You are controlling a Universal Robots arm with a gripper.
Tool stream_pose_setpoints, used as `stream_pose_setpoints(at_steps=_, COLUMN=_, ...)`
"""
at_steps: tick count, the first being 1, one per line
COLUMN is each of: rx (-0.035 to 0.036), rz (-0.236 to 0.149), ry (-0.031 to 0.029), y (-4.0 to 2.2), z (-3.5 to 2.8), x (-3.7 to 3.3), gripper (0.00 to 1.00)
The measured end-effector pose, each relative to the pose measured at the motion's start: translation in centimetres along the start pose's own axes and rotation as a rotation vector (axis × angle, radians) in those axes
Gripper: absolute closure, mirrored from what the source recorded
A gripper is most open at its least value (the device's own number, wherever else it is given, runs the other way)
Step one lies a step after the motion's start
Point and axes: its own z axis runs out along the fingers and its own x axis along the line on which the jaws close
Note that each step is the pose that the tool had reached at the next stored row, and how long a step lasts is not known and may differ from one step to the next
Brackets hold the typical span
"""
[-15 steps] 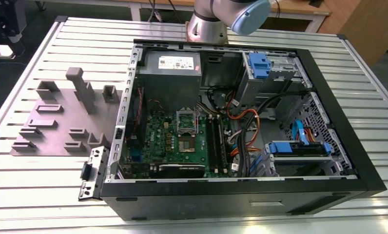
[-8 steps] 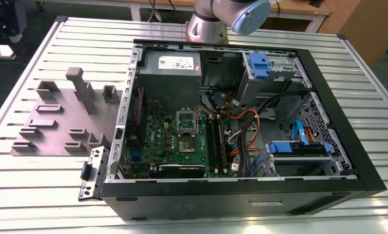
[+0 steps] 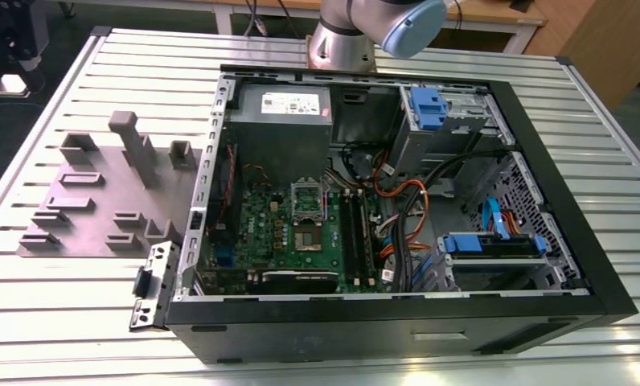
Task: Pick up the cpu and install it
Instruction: 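Pick up the cpu and move it towards the insertion slot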
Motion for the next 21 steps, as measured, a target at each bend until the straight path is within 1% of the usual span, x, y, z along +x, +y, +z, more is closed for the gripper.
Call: stream_pose_setpoints(at_steps=21, rx=0.0, rz=0.0, ry=0.0, y=0.0, z=0.01, x=-0.57, gripper=0.53)
